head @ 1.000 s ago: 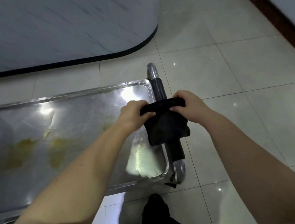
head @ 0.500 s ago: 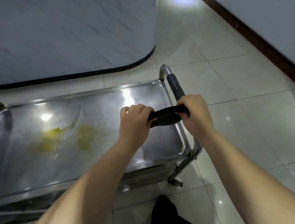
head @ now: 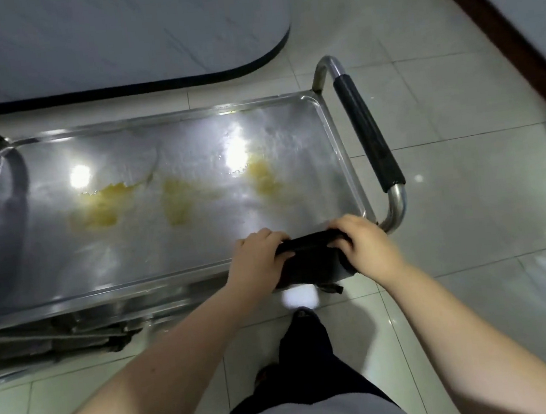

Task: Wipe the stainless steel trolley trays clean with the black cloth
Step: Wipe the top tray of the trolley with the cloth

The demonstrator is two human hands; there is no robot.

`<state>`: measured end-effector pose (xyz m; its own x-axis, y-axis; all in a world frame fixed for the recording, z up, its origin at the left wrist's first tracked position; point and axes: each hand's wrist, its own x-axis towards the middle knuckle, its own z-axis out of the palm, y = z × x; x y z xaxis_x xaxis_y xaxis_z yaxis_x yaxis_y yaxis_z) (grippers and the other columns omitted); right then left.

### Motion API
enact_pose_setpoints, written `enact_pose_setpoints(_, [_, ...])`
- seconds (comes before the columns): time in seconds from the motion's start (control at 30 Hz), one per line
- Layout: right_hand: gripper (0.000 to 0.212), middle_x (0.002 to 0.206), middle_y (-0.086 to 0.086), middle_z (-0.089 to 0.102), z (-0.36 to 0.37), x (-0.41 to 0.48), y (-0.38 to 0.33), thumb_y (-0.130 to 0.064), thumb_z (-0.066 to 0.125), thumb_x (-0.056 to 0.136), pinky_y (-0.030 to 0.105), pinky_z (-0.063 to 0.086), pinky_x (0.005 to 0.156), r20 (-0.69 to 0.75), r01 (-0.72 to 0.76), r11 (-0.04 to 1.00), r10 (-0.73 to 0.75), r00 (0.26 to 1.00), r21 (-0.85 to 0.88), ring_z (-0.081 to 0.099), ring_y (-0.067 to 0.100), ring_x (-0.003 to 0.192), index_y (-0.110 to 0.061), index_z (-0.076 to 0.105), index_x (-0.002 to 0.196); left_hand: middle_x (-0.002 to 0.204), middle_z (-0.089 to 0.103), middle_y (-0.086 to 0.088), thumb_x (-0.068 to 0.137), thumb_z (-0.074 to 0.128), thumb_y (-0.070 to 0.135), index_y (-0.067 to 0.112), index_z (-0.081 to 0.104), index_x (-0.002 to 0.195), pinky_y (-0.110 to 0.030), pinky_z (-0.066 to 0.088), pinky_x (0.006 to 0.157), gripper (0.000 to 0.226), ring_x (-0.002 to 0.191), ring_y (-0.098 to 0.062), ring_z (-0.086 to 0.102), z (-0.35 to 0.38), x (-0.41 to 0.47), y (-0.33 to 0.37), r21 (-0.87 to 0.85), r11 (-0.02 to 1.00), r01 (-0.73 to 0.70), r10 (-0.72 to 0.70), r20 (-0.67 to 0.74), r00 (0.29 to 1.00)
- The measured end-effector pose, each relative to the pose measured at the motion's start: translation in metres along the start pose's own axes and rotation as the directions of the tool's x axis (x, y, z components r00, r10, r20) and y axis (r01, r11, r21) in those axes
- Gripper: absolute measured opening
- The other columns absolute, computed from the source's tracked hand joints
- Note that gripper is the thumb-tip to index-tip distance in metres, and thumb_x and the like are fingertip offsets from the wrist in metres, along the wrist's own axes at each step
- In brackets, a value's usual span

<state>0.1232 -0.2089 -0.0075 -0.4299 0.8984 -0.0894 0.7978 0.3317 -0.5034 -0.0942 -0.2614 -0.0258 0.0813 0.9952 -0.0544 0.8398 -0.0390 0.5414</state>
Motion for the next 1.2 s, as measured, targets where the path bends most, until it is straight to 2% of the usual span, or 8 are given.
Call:
enact_pose_setpoints(0.1, [0.028, 0.107, 0.009, 0.066, -0.006, 0.040, 0.017, -0.012, 0.068, 0.088, 0.038, 0.045, 0.087, -0.022, -0.053, 0.997, 0.052, 0.998, -0.059, 0.058, 0.032, 0.105, -0.011, 0.068, 0.116, 0.112, 0.062, -0.003, 0.096, 0.058, 0.033, 0.023, 0.062, 0.120, -0.041, 0.042, 0.094, 0.027, 0.108, -0.027, 0.055, 0.007, 0.054, 0.000, -0.017, 0.998, 0.064, -0.064, -0.002, 0.998])
enact_pose_setpoints(0.2, [0.045, 0.128, 0.009, 0.057, -0.003, 0.090, 0.036, -0.022, 0.067, 0.090, 0.042, 0.037, 0.103, -0.066, -0.112, 0.968, 0.100, 0.993, -0.222, 0.046, 0.031, 0.124, -0.015, 0.057, 0.134, 0.131, 0.052, -0.006, 0.096, 0.056, 0.032, 0.024, 0.052, 0.134, -0.044, 0.038, 0.102, 0.039, 0.125, -0.029, 0.043, 0.019, 0.104, -0.007, 0.079, 0.980, 0.184, -0.184, -0.006, 0.983])
enact_pose_setpoints(0.37, [0.064, 0.163, 0.001, 0.013, 0.040, 0.105, 0.053, -0.055, 0.036, 0.099, 0.052, 0.002, 0.120, 0.249, -0.052, 0.933, 0.148, 0.957, -0.356, 0.005, 0.034, 0.148, -0.034, 0.015, 0.155, 0.154, 0.034, -0.009, 0.098, 0.049, 0.030, 0.021, 0.042, 0.144, -0.047, 0.026, 0.113, 0.047, 0.144, -0.029, 0.023, 0.032, 0.122, -0.047, 0.147, 0.946, 0.288, -0.284, -0.048, 0.958])
enact_pose_setpoints(0.57, [0.066, 0.153, -0.008, -0.039, 0.084, 0.078, 0.061, -0.073, 0.002, 0.084, 0.057, -0.023, 0.111, 0.356, -0.054, 0.928, 0.194, 0.914, -0.369, -0.040, 0.031, 0.138, -0.055, -0.039, 0.133, 0.161, 0.022, -0.007, 0.103, 0.037, 0.035, 0.023, 0.033, 0.151, -0.049, 0.011, 0.119, 0.050, 0.150, -0.029, 0.011, 0.013, 0.133, -0.102, 0.279, 0.899, 0.337, -0.329, -0.078, 0.941])
enact_pose_setpoints(0.7, [0.068, 0.150, -0.007, -0.044, 0.092, 0.080, 0.057, -0.074, 0.000, 0.085, 0.057, -0.027, 0.107, 0.307, -0.095, 0.912, 0.230, 0.923, -0.400, -0.042, 0.033, 0.136, -0.052, -0.031, 0.141, 0.164, 0.011, -0.002, 0.104, 0.032, 0.040, 0.029, 0.023, 0.155, -0.050, -0.001, 0.120, 0.053, 0.151, -0.028, -0.002, 0.002, 0.146, -0.126, 0.332, 0.895, 0.299, -0.322, 0.016, 0.947])
enact_pose_setpoints(0.87, [0.072, 0.164, 0.006, 0.012, 0.087, 0.078, 0.040, -0.068, 0.024, 0.088, 0.066, 0.005, 0.114, 0.220, -0.103, 0.895, 0.216, 0.951, -0.434, 0.008, 0.051, 0.145, -0.039, 0.017, 0.154, 0.165, 0.009, 0.000, 0.103, 0.028, 0.043, 0.033, 0.019, 0.155, -0.052, -0.004, 0.120, 0.054, 0.151, -0.026, -0.002, -0.012, 0.173, -0.148, 0.320, 0.930, 0.180, -0.215, 0.079, 0.973])
enact_pose_setpoints(1.03, [0.073, 0.163, -0.008, -0.016, 0.093, 0.075, 0.039, -0.077, 0.015, 0.085, 0.065, -0.011, 0.112, 0.196, -0.178, 0.870, 0.295, 0.935, -0.460, -0.015, 0.043, 0.147, -0.054, -0.012, 0.148, 0.164, -0.010, 0.001, 0.098, 0.014, 0.058, 0.040, -0.003, 0.155, -0.059, -0.013, 0.116, 0.062, 0.149, -0.031, -0.017, -0.010, 0.199, -0.166, 0.391, 0.893, 0.224, -0.297, 0.135, 0.945])
enact_pose_setpoints(1.2, [0.079, 0.165, -0.002, -0.007, 0.096, 0.082, 0.044, -0.077, 0.028, 0.084, 0.066, -0.010, 0.113, 0.211, -0.117, 0.872, 0.243, 0.947, -0.476, -0.014, 0.047, 0.146, -0.049, -0.001, 0.152, 0.163, -0.014, 0.007, 0.093, 0.004, 0.070, 0.045, -0.008, 0.152, -0.062, -0.016, 0.113, 0.066, 0.149, -0.031, -0.017, 0.002, 0.197, -0.185, 0.367, 0.895, 0.252, -0.311, 0.109, 0.944])
